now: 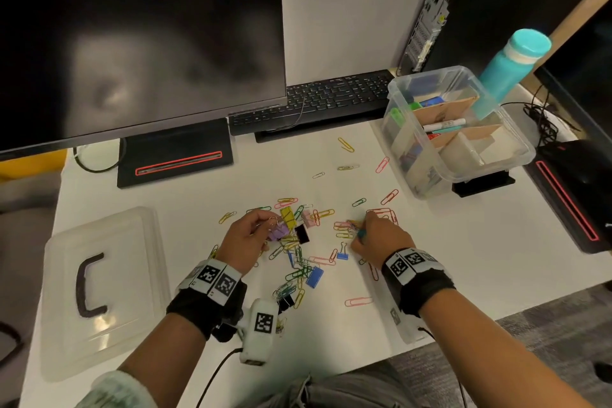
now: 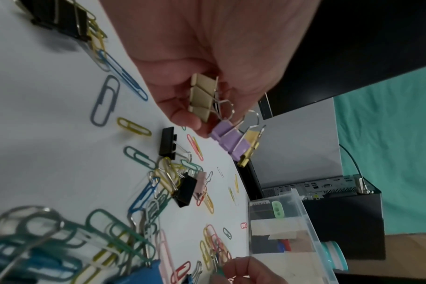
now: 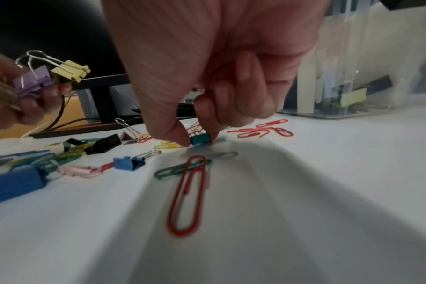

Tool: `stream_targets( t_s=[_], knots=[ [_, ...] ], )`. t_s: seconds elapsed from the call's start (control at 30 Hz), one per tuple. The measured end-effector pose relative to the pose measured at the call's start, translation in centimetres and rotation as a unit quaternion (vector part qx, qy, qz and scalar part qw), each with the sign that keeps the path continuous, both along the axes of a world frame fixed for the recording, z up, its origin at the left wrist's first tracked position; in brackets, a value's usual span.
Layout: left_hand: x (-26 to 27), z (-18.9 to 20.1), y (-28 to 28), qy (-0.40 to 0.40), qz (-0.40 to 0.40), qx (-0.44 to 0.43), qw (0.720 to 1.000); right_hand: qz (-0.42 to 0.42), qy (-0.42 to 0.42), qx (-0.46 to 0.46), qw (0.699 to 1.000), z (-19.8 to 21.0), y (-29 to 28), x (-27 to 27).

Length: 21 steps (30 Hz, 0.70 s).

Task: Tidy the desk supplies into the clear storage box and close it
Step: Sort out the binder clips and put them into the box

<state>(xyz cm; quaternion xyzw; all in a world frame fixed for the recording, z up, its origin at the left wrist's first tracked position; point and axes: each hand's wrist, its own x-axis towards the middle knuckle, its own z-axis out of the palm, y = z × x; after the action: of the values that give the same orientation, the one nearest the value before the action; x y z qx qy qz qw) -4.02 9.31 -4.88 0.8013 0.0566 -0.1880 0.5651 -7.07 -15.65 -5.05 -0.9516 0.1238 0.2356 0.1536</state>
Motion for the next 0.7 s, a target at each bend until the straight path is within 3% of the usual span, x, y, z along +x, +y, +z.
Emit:
stream_targets(
  t_s=[0.13, 0.27, 0.33, 0.43, 0.5, 0.6, 0.7],
  knots=[
    [0.1, 0.0, -0.3, 0.005, 0.007, -0.014, 1.000, -0.053, 0.000, 0.056, 0.997, 0.6, -0.7, -0.2],
    [-0.1, 0.3, -0.7, -0.001, -0.001, -0.017, 1.000, 0.067, -0.091, -0.069, 0.991, 2.3, -0.6, -0.2],
    [-0.3, 0.4, -1.1, -0.004, -0.013, -0.012, 1.000, 0.091, -0.093, -0.080, 0.988, 3.1, -0.6, -0.2],
    [-0.3, 0.6, -1.6, -0.003, -0.026, 0.003, 1.000, -0.015, -0.108, 0.017, 0.994, 4.6, -2.0, 0.3],
    [-0.3, 0.6, -2.2, -0.006, -0.038, 0.010, 0.999, -0.099, -0.170, 0.084, 0.977, 6.4, -3.8, 0.5],
    [-0.5, 1.0, -3.5, -0.019, -0.062, 0.024, 0.998, -0.143, -0.247, 0.054, 0.957, 9.7, -7.6, 1.2],
    [-0.7, 1.6, -5.0, -0.013, -0.059, 0.012, 0.998, -0.169, -0.195, -0.012, 0.966, 11.6, -11.6, 3.0]
  ],
)
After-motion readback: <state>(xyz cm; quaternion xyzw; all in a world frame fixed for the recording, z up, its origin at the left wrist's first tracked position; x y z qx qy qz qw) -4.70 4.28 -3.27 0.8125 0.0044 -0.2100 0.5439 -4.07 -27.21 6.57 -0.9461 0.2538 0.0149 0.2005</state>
